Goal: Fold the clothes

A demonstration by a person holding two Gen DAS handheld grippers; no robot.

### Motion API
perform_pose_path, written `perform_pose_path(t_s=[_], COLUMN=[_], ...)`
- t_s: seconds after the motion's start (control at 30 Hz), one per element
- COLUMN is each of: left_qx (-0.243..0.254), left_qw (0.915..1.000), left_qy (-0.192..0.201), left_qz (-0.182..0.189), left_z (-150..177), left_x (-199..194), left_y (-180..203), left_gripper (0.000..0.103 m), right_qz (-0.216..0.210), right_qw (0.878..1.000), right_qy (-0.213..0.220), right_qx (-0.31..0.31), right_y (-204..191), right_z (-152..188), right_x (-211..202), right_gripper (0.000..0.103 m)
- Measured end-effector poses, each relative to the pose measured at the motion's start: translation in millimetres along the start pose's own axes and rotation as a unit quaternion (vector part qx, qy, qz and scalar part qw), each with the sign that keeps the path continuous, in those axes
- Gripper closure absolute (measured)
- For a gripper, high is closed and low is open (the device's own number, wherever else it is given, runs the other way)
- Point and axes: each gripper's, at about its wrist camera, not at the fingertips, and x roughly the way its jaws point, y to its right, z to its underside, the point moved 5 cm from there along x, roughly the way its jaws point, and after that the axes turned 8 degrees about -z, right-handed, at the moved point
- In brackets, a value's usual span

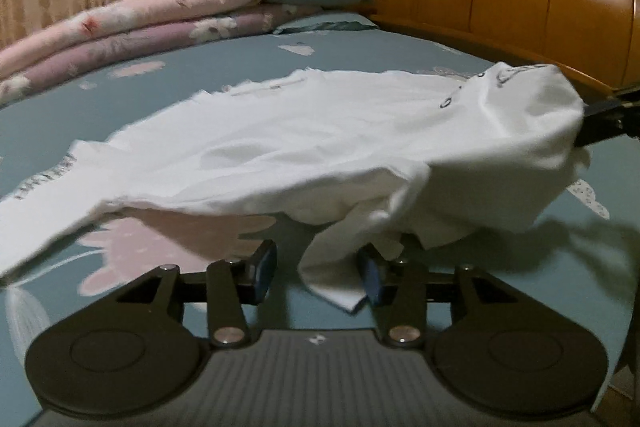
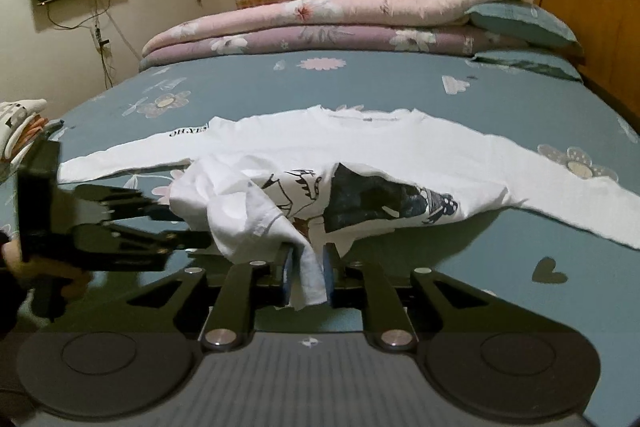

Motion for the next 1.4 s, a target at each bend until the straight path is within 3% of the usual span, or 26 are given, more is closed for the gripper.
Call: perform_pose_path(t_s=[0.07,0.1,0.17,0.23,0.27,0.3,0.5,0.8,1.0,1.07,1.2,1.23,1.4], left_qx=[-0.024,-0.031,-0.032,-0.041,-0.048,-0.052,-0.067,-0.115,-0.179,-0.179,-0.199,-0.195,-0.172], left_qw=[0.9995,0.9993,0.9991,0.9986,0.9982,0.9979,0.9965,0.9931,0.9826,0.9806,0.9703,0.9694,0.9730], left_qy=[0.000,-0.001,-0.007,-0.012,-0.009,-0.003,0.017,0.022,-0.009,-0.026,-0.090,-0.104,-0.102], left_qz=[0.018,0.023,0.027,0.032,0.035,0.038,0.046,0.008,-0.048,-0.075,-0.105,-0.106,-0.116], left_z=[0,-1,-1,-1,-2,-2,-13,-14,5,13,36,40,38], left_x=[3,3,-4,-13,-20,-29,-81,-133,-126,-119,-96,-91,-98], left_y=[-1,-1,2,2,2,3,7,-19,-62,-72,-90,-90,-83], left_gripper=[0.064,0.078,0.088,0.091,0.092,0.092,0.093,0.093,0.093,0.093,0.088,0.086,0.081], right_qz=[0.001,0.002,0.002,0.003,0.005,0.009,0.009,0.001,0.002,0.003,0.003,0.004,0.002], right_qw=[1.000,1.000,1.000,1.000,1.000,1.000,1.000,0.999,0.999,0.999,0.999,0.999,1.000], right_qy=[-0.003,-0.002,0.001,0.002,0.004,0.004,0.015,0.029,0.033,0.030,0.019,0.017,0.007], right_qx=[0.004,0.007,0.012,0.017,0.018,0.018,0.018,0.016,0.018,0.022,0.034,0.034,0.030], right_y=[2,3,5,6,7,7,2,-11,-13,-11,-8,-8,-7], right_z=[1,1,0,0,0,1,11,16,20,22,28,29,34], right_x=[3,3,2,0,-1,-2,-16,-41,-49,-51,-50,-49,-47], right_gripper=[0.082,0.080,0.076,0.069,0.061,0.053,0.039,0.032,0.032,0.032,0.032,0.032,0.027])
